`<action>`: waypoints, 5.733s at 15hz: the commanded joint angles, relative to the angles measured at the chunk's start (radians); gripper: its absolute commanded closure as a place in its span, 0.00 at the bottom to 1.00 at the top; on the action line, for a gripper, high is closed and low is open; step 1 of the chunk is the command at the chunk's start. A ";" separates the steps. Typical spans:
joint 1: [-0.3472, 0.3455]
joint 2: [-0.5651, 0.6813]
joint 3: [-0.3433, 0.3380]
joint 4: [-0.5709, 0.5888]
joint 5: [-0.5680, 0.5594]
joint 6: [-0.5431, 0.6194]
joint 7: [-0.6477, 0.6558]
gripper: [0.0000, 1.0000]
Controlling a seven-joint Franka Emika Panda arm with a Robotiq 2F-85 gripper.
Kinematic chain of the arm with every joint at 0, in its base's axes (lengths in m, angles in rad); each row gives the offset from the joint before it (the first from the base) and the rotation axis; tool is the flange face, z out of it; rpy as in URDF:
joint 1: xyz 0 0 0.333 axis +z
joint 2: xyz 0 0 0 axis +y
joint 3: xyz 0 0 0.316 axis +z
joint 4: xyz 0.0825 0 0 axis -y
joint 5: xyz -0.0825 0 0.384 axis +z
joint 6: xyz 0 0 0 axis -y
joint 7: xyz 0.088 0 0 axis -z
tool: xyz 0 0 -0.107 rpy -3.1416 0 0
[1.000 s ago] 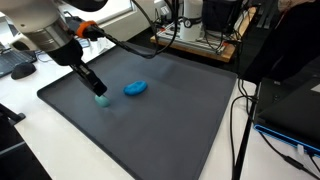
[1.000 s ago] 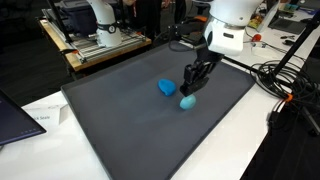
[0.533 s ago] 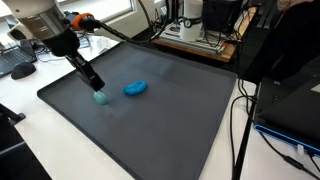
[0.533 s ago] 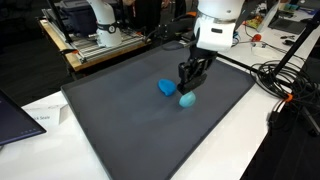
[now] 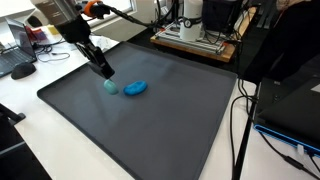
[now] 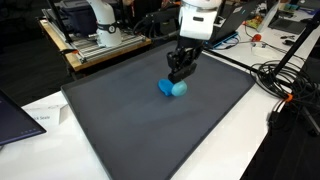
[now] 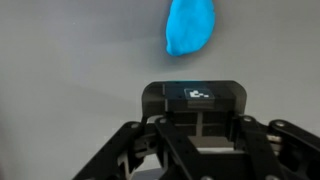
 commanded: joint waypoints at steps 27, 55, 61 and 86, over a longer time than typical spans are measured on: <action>-0.013 -0.304 -0.029 -0.347 0.260 -0.128 -0.153 0.78; -0.114 0.191 -0.060 0.171 0.415 -0.445 0.087 0.78; -0.114 0.252 -0.066 0.235 0.402 -0.432 0.150 0.78; -0.054 0.312 -0.154 0.281 0.296 -0.369 0.371 0.78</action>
